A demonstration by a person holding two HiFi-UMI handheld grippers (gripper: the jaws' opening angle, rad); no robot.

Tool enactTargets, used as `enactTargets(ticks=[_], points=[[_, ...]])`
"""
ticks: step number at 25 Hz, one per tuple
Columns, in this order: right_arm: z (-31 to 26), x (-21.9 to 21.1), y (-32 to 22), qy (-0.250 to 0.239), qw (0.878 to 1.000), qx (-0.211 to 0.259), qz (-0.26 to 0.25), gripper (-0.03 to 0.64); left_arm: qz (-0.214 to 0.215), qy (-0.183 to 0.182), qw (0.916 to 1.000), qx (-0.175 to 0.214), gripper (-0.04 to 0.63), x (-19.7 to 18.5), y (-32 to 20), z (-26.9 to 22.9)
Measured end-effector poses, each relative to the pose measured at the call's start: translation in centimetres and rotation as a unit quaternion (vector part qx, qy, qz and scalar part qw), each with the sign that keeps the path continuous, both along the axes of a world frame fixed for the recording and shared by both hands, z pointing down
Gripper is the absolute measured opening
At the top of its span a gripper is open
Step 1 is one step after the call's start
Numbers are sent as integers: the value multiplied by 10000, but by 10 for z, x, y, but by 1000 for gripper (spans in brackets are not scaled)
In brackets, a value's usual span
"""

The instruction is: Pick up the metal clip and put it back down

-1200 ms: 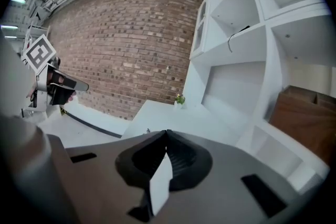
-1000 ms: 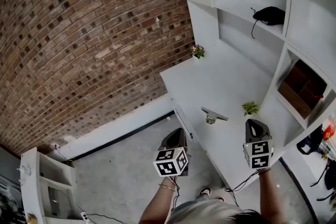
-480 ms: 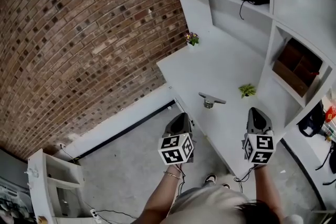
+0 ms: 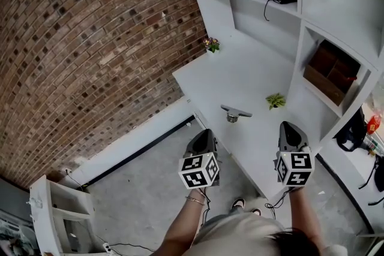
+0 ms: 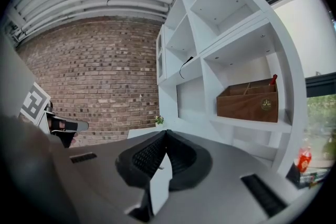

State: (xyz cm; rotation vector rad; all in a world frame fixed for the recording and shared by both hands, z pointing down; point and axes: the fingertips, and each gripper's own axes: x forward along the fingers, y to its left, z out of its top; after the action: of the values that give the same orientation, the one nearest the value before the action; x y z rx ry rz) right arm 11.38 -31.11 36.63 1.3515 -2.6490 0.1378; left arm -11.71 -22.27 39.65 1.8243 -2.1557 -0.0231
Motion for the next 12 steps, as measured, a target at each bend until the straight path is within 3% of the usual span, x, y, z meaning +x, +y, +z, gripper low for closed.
enactTargets(ticks=[12], points=[[-3,7,0,61,10000,-6,62,2,-49,76,9999,82,6,0,-1,0]])
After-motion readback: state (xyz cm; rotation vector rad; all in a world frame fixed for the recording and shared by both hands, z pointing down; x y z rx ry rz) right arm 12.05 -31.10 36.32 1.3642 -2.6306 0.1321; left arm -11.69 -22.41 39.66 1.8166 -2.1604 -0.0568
